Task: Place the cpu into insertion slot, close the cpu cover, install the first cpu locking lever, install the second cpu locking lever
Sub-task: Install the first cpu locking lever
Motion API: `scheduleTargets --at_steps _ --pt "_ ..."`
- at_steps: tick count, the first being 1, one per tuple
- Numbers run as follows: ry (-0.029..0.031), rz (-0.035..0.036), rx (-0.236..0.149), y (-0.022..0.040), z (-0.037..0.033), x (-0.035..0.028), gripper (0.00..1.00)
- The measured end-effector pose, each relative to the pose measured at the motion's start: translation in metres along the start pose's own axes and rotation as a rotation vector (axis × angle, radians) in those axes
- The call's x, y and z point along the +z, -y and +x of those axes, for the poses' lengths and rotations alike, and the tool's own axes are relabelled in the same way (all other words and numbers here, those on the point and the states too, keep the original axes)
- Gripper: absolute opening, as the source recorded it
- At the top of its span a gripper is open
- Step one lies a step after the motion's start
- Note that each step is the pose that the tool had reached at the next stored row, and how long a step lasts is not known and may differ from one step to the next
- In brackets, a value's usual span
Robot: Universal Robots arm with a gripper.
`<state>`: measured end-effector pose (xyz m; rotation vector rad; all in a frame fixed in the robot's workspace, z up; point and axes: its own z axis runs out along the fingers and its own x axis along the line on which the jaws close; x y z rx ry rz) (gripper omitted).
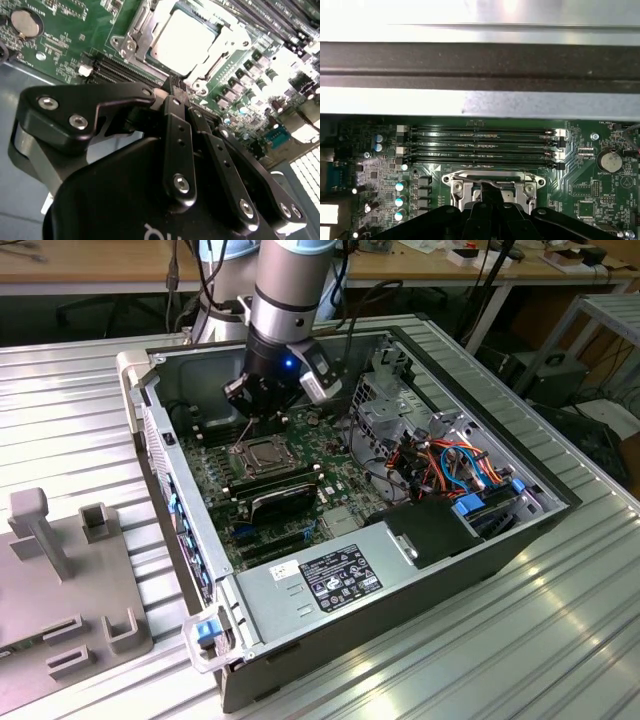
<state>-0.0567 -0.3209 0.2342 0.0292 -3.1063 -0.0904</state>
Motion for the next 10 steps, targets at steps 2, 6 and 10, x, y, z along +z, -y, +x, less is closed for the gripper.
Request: scheduleTargets --at_steps 2,6,10 --pt "0.0 0.0018 0.0 0.0002 -0.0013 0.0007 0.11" --pt "0.0 0.0066 0.0 0.0052 -0.0015 0.0044 0.11" --pt "-0.0001 0.0067 0.0 0.0053 0.0047 0.0043 0.11"
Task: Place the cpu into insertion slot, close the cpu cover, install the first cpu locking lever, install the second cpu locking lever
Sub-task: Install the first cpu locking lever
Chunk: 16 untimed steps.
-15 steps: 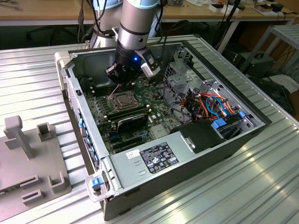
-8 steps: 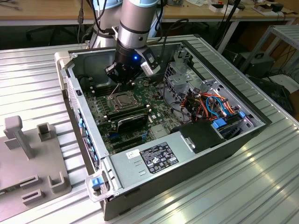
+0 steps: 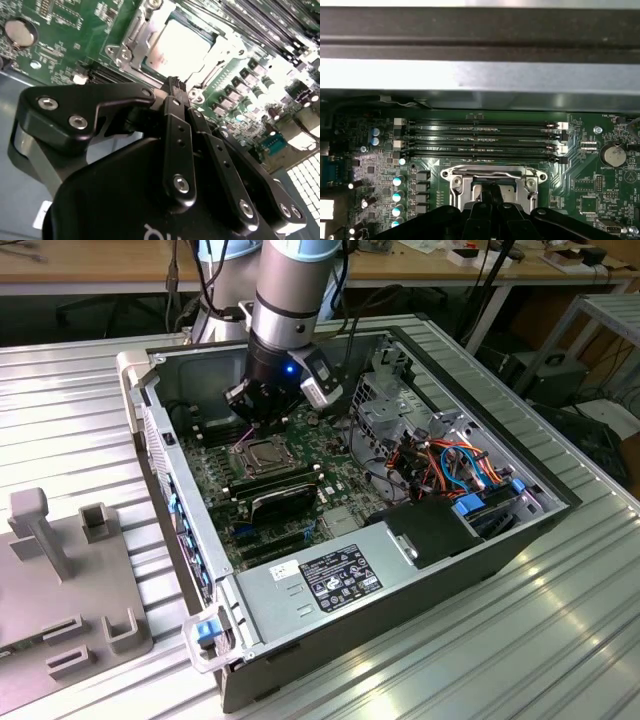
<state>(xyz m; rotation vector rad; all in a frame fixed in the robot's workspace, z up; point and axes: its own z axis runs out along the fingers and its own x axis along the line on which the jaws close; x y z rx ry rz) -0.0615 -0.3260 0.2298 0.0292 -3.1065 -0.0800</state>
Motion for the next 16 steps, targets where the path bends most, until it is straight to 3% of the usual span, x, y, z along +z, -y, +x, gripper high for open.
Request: scheduleTargets --at_steps 6,12,16 --pt "0.0 0.0 0.0 -0.0064 0.0063 -0.0035 0.11" --pt "0.0 0.0001 -0.001 -0.0201 0.0065 -0.004 0.11" --pt "-0.0001 0.0001 -0.002 -0.0209 0.0065 -0.0039 0.11"
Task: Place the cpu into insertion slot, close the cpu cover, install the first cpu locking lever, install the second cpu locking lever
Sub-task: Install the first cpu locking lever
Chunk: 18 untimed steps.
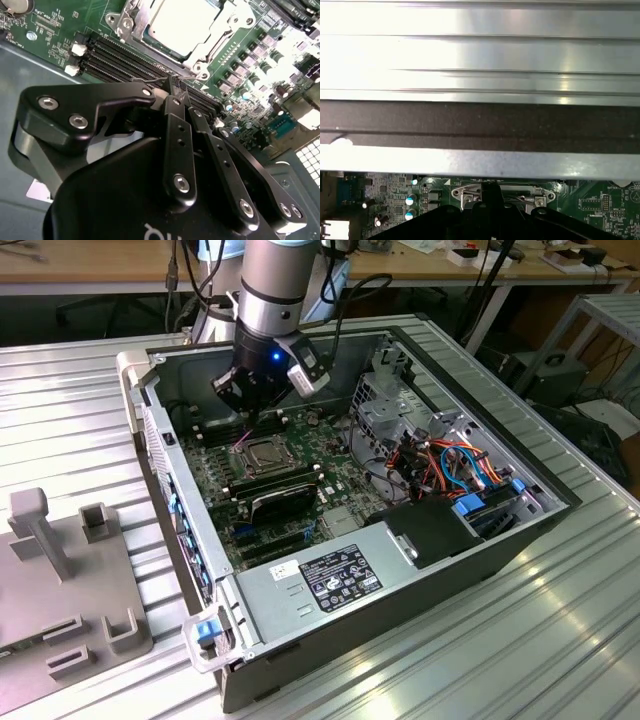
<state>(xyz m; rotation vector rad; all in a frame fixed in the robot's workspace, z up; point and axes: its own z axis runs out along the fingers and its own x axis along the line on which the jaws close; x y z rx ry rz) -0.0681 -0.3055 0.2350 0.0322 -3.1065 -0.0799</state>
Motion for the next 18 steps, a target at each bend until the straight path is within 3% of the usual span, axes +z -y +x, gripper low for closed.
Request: scheduleTargets --at_steps 4,9,18 --pt "-0.0009 0.0006 -0.018 0.0001 -0.0016 0.0013 0.11" --pt "-0.0018 0.0012 -0.031 -0.0001 -0.012 0.0071 0.11" --pt "-0.0019 0.0012 -0.035 -0.0013 -0.0205 0.0172 0.11"
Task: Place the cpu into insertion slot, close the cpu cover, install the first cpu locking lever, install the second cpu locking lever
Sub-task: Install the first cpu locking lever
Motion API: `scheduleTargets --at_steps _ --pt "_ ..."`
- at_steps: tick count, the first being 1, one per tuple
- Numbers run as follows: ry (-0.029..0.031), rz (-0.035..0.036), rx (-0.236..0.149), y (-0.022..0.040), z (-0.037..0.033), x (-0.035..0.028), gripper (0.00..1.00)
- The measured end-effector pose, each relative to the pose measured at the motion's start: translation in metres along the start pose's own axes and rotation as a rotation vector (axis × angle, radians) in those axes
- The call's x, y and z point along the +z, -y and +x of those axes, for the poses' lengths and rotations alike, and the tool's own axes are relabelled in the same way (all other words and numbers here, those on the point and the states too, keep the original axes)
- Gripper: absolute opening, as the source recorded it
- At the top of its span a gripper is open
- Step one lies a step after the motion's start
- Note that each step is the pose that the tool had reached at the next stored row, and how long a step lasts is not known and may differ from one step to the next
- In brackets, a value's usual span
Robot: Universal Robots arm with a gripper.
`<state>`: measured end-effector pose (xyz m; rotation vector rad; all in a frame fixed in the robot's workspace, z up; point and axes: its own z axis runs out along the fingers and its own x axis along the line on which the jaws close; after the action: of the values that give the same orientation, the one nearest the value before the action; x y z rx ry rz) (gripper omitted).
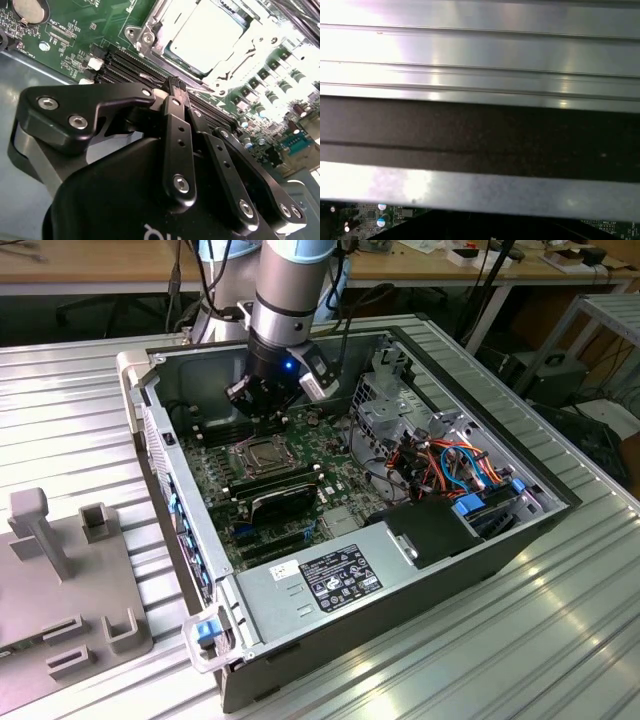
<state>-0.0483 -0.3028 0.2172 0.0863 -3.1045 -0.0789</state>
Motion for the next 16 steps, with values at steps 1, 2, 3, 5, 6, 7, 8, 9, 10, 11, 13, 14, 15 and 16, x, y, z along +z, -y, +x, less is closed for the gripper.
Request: scheduleTargets --at_steps 1,2,3,5,6,7,8,9,10,11,13,14,15,16 --pt "0.0 0.0001 0.0 0.0002 -0.0025 0.0018 0.11" --pt "0.0 0.0 0.0 0.0004 -0.0046 0.0029 0.11" --pt "0.0 0.0001 0.0 0.0004 -0.006 0.0033 0.11" --pt "0.0001 -0.0003 0.0 0.0004 -0.008 0.0044 0.11" --pt "0.0001 -0.0004 0.0 0.0004 -0.0086 0.0049 0.11" --pt "0.0002 -0.0005 0.0 0.0005 -0.009 0.0053 0.11" --pt "0.0002 -0.0006 0.0 0.0005 -0.0091 0.0057 0.11" --pt "0.0001 -0.0007 0.0 0.0005 -0.0093 0.0059 0.11" --pt "0.0001 -0.0008 0.0 0.0006 -0.0095 0.0066 0.11" --pt "0.0002 -0.0009 0.0 0.0006 -0.0097 0.0071 0.11" --pt "0.0001 -0.0021 0.0 0.0007 -0.0099 0.0078 0.11" --pt "0.0001 -0.0029 0.0 0.0007 -0.01 0.008 0.11" --pt "0.0001 -0.0039 0.0 0.0008 -0.0102 0.0082 0.11" --pt "0.0002 -0.0052 0.0 0.0007 -0.0104 0.0084 0.11"
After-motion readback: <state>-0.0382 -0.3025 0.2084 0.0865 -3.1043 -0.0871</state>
